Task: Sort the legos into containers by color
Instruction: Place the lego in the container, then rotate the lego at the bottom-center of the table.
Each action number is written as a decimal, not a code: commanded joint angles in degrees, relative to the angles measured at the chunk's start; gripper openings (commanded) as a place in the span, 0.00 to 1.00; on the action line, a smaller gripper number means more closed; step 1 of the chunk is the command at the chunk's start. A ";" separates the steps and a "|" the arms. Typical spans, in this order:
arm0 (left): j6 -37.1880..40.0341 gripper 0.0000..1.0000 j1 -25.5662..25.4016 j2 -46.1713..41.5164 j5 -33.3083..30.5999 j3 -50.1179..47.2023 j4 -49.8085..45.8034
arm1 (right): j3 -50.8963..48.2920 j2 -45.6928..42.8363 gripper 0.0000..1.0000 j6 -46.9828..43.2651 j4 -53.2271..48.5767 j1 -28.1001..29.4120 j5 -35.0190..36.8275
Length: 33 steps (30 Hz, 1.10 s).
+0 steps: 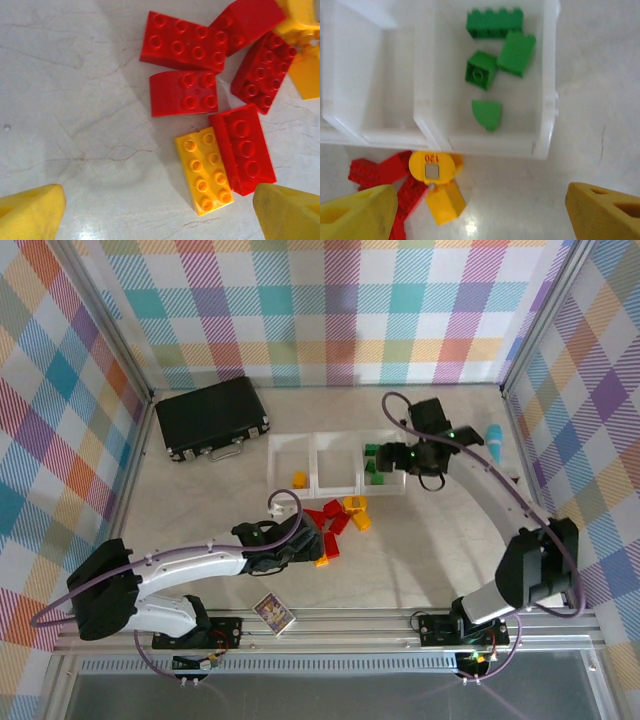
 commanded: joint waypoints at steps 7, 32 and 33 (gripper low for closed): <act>-5.46 0.89 -1.27 3.24 -0.02 1.82 -5.55 | -13.27 -9.42 0.87 3.72 0.87 0.35 -2.38; -5.25 0.86 -0.99 16.02 -1.72 12.08 -13.18 | -22.88 -20.19 0.88 4.24 -1.28 0.36 -1.95; -5.04 0.86 -0.78 15.74 -1.39 11.78 -12.84 | -23.09 -20.44 0.88 4.27 -1.30 0.36 -1.94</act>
